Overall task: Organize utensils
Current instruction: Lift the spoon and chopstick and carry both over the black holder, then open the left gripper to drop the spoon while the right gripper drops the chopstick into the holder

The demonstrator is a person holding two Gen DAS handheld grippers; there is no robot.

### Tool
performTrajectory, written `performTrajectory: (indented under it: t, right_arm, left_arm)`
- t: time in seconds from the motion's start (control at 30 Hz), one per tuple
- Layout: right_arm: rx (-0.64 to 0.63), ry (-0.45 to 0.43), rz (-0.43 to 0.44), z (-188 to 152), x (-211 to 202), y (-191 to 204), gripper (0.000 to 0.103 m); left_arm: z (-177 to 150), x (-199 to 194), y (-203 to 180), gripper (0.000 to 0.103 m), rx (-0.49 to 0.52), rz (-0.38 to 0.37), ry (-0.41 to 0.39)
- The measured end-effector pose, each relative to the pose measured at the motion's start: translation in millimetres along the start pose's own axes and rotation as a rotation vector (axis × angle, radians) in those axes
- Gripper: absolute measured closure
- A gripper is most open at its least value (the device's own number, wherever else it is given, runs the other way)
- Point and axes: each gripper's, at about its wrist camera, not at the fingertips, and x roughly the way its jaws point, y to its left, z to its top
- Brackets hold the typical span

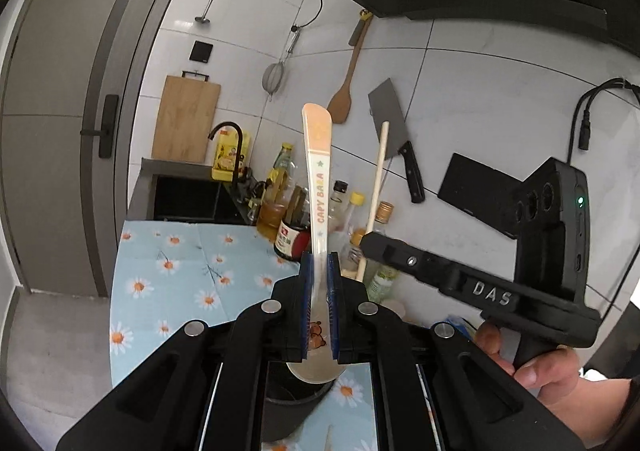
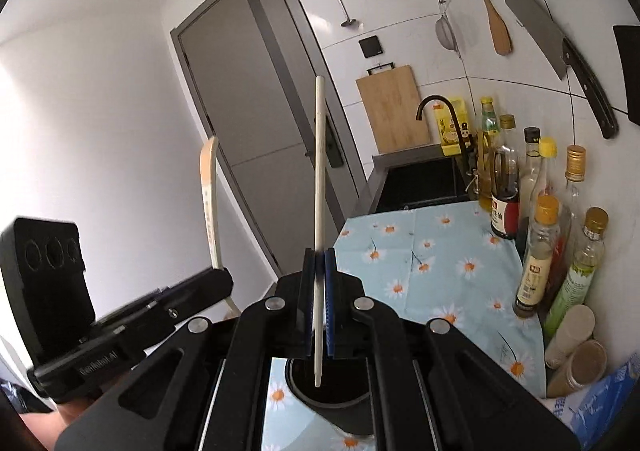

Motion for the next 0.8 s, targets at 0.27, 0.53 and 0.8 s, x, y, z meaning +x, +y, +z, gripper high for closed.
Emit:
performTrajectory:
  t: [0.27,0.53,0.8]
  right_arm:
    - [0.037,-0.054,0.01,-10.0,20.8,-14.0,0.097]
    - [0.054,0.015,-0.052,-39.0,50.1,-25.7,0.097]
    - [0.053,0.052,-0.111,-57.2,58.9,-26.5,0.097]
  left_arm:
    - [-25.4,22.7,25.2,0.097,-0.005,-0.033,-0.04]
    - [-56.2,46.8,42.5,0.097,-0.008,-0.054,0.014]
    - [-72.5,64.0,48.3,0.097,-0.006,-0.055,0.07]
